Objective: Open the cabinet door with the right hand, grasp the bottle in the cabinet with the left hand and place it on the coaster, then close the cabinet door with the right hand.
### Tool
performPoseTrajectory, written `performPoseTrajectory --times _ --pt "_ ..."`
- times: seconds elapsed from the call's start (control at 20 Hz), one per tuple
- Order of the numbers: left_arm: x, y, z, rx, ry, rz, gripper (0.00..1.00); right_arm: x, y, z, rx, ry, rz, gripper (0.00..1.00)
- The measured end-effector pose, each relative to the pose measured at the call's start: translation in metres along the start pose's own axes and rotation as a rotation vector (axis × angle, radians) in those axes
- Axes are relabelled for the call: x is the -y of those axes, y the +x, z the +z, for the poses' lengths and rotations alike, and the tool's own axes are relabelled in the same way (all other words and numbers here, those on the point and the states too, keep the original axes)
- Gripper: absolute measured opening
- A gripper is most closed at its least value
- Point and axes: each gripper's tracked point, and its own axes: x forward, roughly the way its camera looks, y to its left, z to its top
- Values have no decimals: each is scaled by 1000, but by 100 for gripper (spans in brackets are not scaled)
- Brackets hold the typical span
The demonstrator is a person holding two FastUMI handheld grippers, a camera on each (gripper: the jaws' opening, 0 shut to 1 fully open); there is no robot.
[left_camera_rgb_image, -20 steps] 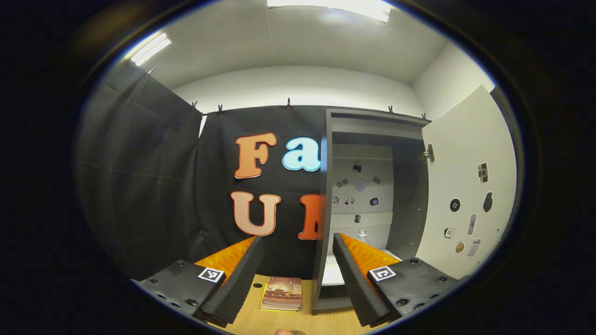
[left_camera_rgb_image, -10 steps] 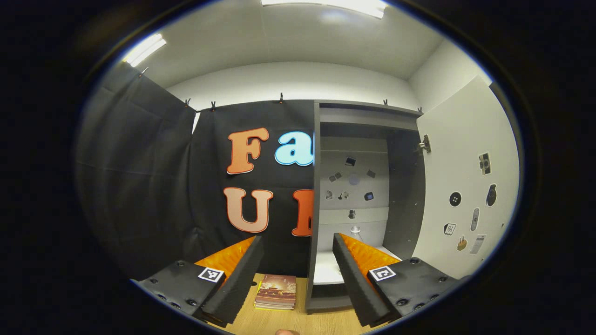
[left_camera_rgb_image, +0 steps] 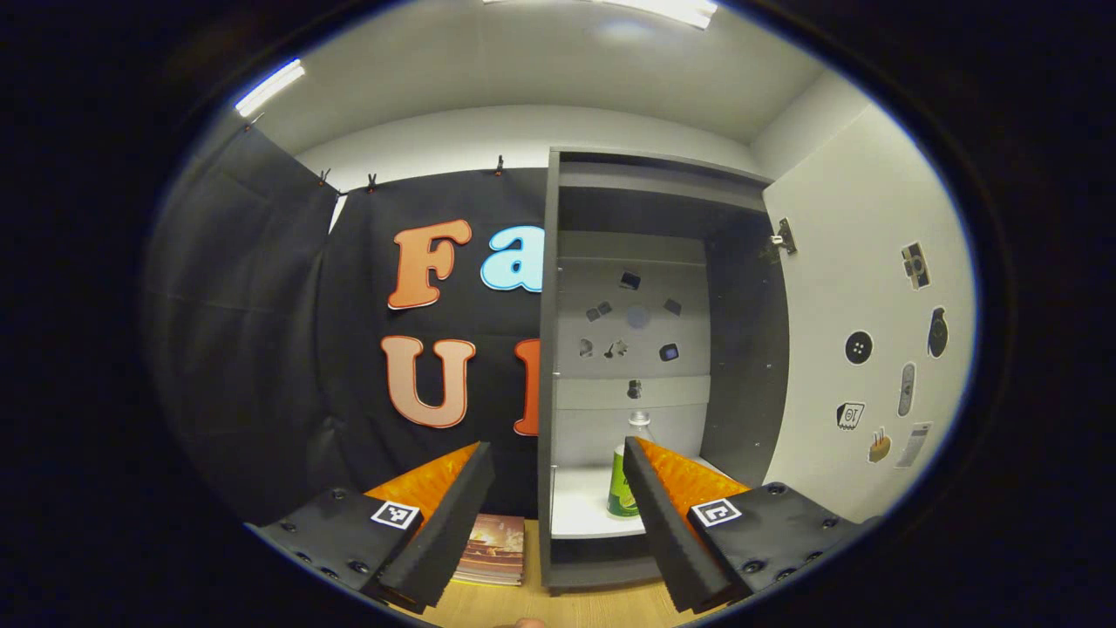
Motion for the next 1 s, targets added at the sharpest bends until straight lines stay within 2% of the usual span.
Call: performPoseTrajectory --times 0.05,0.1,0.15,0.2,0.25,0.3,0.4,0.5,0.55,0.6,0.65,0.75,0.85,0.9,0.95,1.0 --pt "9 9 -6 1 3 -11 95 2 2 -1 -2 -1 -5 5" --pt "17 20 -11 2 8 -21 98 1 0 -2 -3 -2 -8 18" --pt "24 30 -17 3 12 -27 95 3 0 -1 -2 -1 -15 24" --pt "32 42 -22 5 15 -35 98 5 2 -1 0 1 -26 33" --pt "40 55 -29 3 11 -46 98 6 2 -2 2 4 -36 37" --pt "48 66 -35 -2 2 -59 95 7 3 -2 4 7 -44 48" --pt "60 90 -49 -20 -12 -77 95 11 3 -2 5 10 -63 55" --pt "71 113 -63 -34 -20 -97 98 15 3 -3 5 8 -85 78" --pt "76 123 -70 -40 -26 -105 98 18 3 -4 4 8 -96 71" --pt "81 133 -77 -48 -38 -114 98 20 3 -4 1 8 -107 80" --pt "85 140 -81 -56 -42 -117 100 22 2 -5 -2 10 -118 84" --pt "89 159 -93 -72 -20 -117 98 27 1 -6 -6 14 -139 88" --pt "96 176 -105 -94 5 -123 100 30 0 -7 -9 23 -159 98" --pt "97 184 -111 -100 22 -119 100 32 1 -7 -11 28 -168 93" --pt "98 188 -115 -106 36 -115 95 34 0 -9 -14 31 -178 93" --pt "101 193 -117 -109 41 -115 98 35 0 -10 -17 33 -186 93"
